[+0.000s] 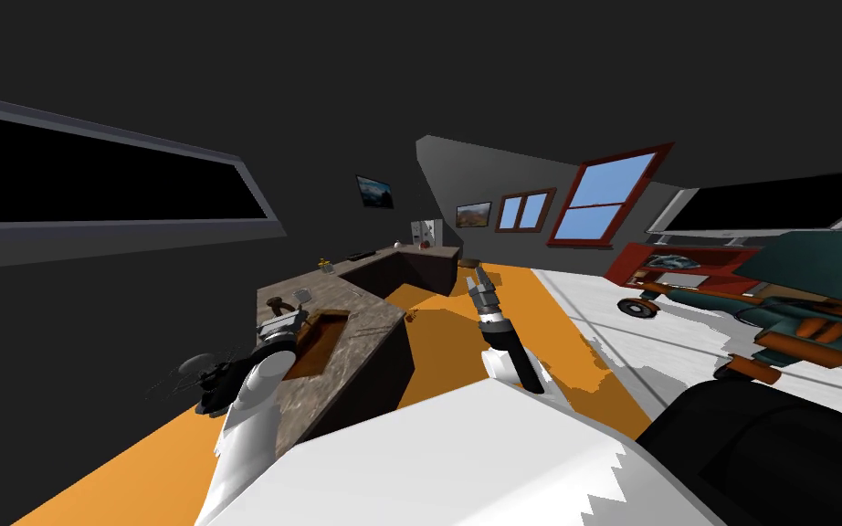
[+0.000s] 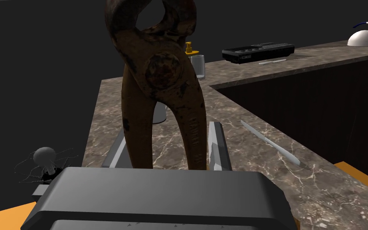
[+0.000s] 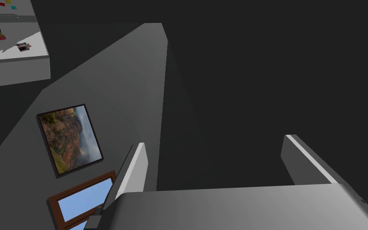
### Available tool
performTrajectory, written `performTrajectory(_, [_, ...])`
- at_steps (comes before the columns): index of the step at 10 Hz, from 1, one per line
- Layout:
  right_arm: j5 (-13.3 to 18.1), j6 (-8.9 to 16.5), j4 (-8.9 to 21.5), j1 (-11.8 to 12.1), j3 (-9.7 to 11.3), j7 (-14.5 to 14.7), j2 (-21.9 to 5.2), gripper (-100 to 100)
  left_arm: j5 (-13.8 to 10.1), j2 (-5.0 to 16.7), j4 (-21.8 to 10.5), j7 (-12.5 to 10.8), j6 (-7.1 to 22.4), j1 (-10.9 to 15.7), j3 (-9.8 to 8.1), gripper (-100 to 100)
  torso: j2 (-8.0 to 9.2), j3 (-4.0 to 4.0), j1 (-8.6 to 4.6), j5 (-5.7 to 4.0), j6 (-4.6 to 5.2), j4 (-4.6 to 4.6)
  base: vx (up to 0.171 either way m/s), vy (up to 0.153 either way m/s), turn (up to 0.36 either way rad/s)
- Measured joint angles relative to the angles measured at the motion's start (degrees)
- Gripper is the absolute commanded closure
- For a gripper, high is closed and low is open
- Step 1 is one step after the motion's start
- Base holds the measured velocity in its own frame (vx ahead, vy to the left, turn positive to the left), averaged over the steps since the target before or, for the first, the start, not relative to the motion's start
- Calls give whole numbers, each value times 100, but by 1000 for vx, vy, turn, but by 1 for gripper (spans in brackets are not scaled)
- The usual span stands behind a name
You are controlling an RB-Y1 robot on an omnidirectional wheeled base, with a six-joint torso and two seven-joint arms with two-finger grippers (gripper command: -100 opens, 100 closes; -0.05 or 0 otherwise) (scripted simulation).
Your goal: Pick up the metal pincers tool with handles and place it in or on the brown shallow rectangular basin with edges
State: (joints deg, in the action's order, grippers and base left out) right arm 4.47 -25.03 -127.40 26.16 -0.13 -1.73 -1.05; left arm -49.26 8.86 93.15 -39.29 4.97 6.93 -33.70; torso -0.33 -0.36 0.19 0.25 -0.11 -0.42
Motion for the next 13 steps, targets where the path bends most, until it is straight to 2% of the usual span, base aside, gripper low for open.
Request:
performTrajectory(1, [0,0,0,0,0,0,0,0,1,0,-5,0,-2,2,-12,-100,17,9,-5,-2,0,3,8,2,2])
performTrajectory(5, [0,0,0,-1,0,0,0,0,1,0,-4,0,-2,2,-11,-100,40,23,-10,-4,0,9,0,0,0])
performTrajectory(6, [0,0,0,-1,0,0,0,0,1,0,-4,0,-2,2,-11,0,40,23,-10,-4,0,9,0,0,0])
performTrajectory(7, [0,0,0,-1,0,0,0,0,1,0,-4,0,-2,2,-11,-100,41,24,-10,-4,0,9,-33,-27,-112])
performTrajectory(9, [0,0,0,-2,1,0,1,0,186,139,-98,-83,232,269,-321,-100,60,35,-25,-7,3,13,-69,-44,-126])
performTrajectory(10, [0,0,0,-2,1,0,1,0,244,228,-205,-127,280,381,-401,-100,65,38,-26,-7,1,14,-67,-44,-57])
performTrajectory(11, [0,0,0,-2,1,0,1,0,381,225,-222,-151,398,538,-567,-100,66,38,-27,-8,1,15,-68,-43,-85])
performTrajectory(12, [0,0,0,-2,1,0,1,0,420,367,-342,-197,486,661,-678,-100,66,39,-25,-8,1,15,-61,-38,-90])
performTrajectory(13, [0,0,0,-2,1,0,1,0,506,400,-393,-230,555,772,-787,-100,65,38,-25,-7,1,15,-53,-37,-96])
